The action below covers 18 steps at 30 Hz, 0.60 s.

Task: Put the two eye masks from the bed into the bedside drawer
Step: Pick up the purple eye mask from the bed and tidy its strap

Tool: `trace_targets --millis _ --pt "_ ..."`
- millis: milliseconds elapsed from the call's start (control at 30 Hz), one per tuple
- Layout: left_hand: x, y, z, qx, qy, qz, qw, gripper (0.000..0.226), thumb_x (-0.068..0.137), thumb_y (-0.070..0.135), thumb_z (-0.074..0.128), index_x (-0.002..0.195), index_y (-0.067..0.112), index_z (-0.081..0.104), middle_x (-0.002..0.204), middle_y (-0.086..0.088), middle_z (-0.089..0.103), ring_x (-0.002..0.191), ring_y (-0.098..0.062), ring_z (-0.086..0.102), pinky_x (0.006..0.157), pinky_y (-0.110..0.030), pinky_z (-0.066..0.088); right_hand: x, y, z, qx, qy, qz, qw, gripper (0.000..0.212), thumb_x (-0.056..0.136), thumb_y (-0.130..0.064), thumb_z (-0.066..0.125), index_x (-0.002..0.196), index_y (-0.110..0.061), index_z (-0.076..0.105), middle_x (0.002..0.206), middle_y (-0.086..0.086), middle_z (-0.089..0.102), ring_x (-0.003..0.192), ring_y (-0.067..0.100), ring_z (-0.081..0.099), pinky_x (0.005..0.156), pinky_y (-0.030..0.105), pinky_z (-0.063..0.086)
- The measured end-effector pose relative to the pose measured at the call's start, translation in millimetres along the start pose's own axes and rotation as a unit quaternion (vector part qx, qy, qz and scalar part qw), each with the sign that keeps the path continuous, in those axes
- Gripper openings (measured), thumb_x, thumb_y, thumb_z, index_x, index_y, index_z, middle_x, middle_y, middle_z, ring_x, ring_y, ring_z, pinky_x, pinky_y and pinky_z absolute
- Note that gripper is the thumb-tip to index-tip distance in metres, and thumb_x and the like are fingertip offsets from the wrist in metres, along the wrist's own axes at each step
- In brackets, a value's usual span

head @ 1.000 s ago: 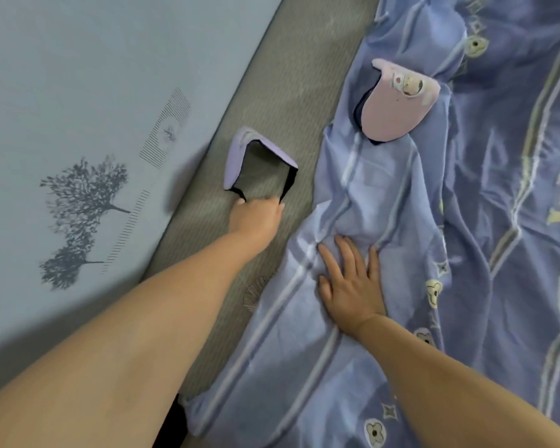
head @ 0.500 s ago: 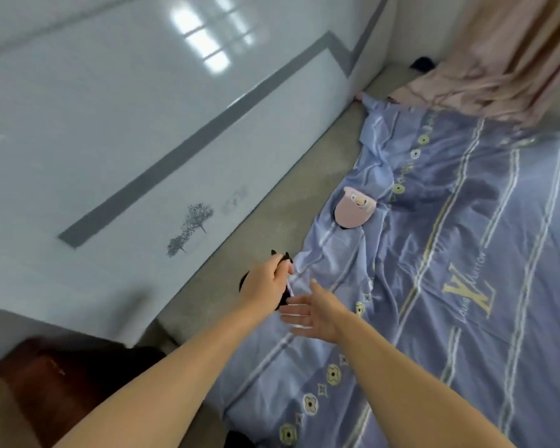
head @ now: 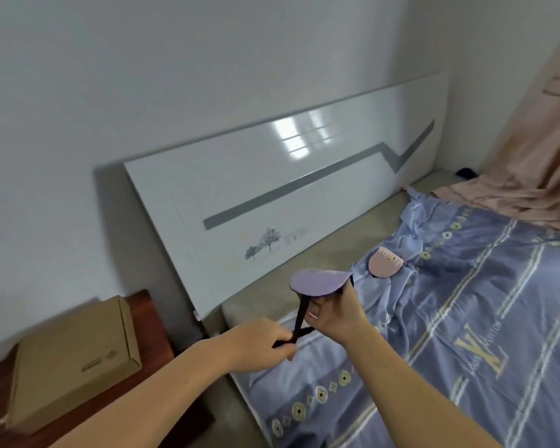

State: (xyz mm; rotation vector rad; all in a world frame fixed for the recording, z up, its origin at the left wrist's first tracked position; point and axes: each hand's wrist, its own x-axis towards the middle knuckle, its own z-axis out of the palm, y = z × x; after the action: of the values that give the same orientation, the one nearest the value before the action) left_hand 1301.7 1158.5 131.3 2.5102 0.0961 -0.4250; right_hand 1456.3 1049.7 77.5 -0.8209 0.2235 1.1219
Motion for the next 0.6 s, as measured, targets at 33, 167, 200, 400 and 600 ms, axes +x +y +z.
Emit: trace_targets --millis 33,167,200,400,600 --pt "-11 -1 0 0.029 0.009 0.003 1.000 0.032 0.093 0.033 0.044 0.086 0.011 0.066 0.077 -0.007 0.065 0.056 -0.010 0.048 0.056 -0.024 0.035 -8 -2 7 -0.004 -0.020 -0.010 1.000 0.054 0.090 -0.060 0.034 0.110 -0.016 0.060 0.087 0.008 0.068 0.070 0.024 0.061 0.058 0.031 0.048" --pt "-54 -9 4 0.055 0.032 -0.013 0.998 0.036 0.092 0.036 0.044 0.088 0.006 0.063 0.084 -0.015 0.067 0.073 -0.026 0.059 0.065 -0.038 0.043 -37 5 38 0.019 -0.088 -0.038 0.995 0.067 0.090 -0.064 0.023 0.121 -0.016 0.059 0.120 0.011 0.065 0.108 0.032 0.061 0.080 0.044 0.053" --pt "-67 -13 7 0.028 0.040 -0.021 0.999 0.037 0.092 0.039 0.045 0.090 0.008 0.064 0.084 -0.012 0.067 0.072 -0.023 0.059 0.065 -0.037 0.043 -45 12 46 0.011 -0.094 -0.048 0.994 0.062 0.092 -0.059 0.027 0.123 -0.015 0.057 0.121 0.011 0.065 0.110 0.031 0.060 0.083 0.044 0.054" --pt "-136 -14 2 -0.401 0.209 -0.031 0.891 0.041 0.088 0.057 0.042 0.119 0.034 0.056 0.117 0.009 0.064 0.109 -0.005 0.058 0.096 -0.026 0.045 -104 71 86 -0.205 -0.146 -0.144 0.957 0.025 0.091 -0.024 0.053 0.109 -0.011 0.064 0.099 0.005 0.075 0.091 0.022 0.070 0.072 0.036 0.060" --pt "-160 -3 1 -0.515 0.313 -0.056 0.796 0.027 0.091 0.036 0.053 0.099 0.016 0.070 0.106 -0.009 0.072 0.096 -0.024 0.065 0.085 -0.037 0.051 -149 118 99 -0.446 -0.132 -0.190 0.865 0.021 0.090 -0.017 0.058 0.109 -0.025 0.062 0.111 0.004 0.070 0.103 0.024 0.066 0.089 0.041 0.054"
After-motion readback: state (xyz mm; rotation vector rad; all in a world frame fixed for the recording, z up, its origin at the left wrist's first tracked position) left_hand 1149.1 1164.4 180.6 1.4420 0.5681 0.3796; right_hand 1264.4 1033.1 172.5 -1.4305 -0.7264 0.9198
